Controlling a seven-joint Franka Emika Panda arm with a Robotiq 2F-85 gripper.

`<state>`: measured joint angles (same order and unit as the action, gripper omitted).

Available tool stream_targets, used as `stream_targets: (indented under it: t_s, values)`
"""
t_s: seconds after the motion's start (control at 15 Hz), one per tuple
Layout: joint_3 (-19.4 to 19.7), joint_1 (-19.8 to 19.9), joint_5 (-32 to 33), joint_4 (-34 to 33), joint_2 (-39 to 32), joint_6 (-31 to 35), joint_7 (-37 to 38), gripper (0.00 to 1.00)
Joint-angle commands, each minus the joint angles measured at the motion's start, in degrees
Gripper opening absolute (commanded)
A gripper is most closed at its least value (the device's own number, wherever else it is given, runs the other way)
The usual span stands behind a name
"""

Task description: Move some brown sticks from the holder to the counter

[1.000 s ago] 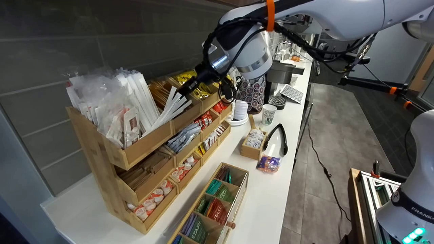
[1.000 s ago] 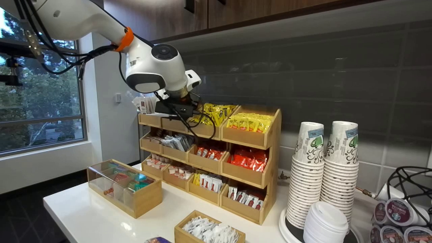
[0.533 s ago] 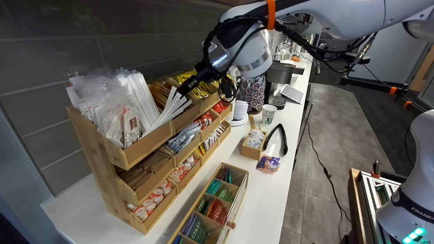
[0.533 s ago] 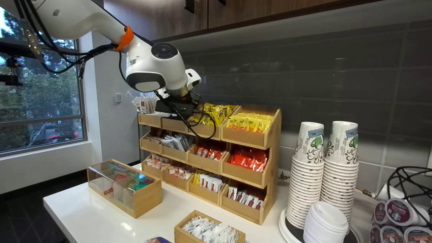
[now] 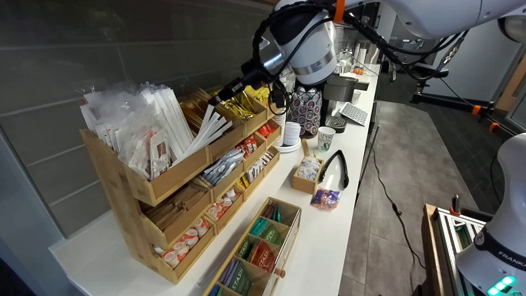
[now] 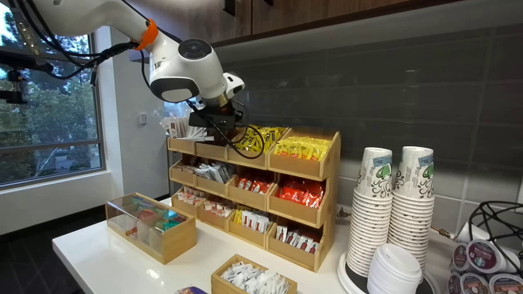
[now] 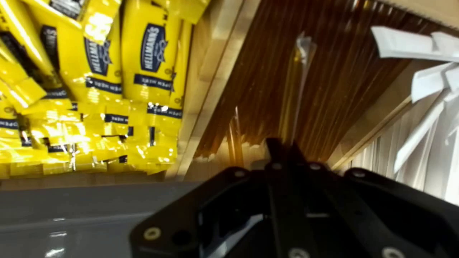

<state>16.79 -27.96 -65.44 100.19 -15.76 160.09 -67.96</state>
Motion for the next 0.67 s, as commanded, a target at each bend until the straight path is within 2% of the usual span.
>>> stream_targets:
  t_s: [0.0, 0.2, 0.4, 0.6]
  values:
    - [0.4, -1.3, 1.3, 4.4, 3.6, 2.9, 1.4, 0.01]
    - [0.9, -1.9, 3.5, 7.3, 5.9, 3.4, 4.6, 0.01]
    - [2.2, -2.8, 9.7, 12.7, 9.7, 4.1, 10.7, 0.01]
    - [3.7, -3.2, 18.6, 18.0, 13.8, 3.6, 19.7, 0.01]
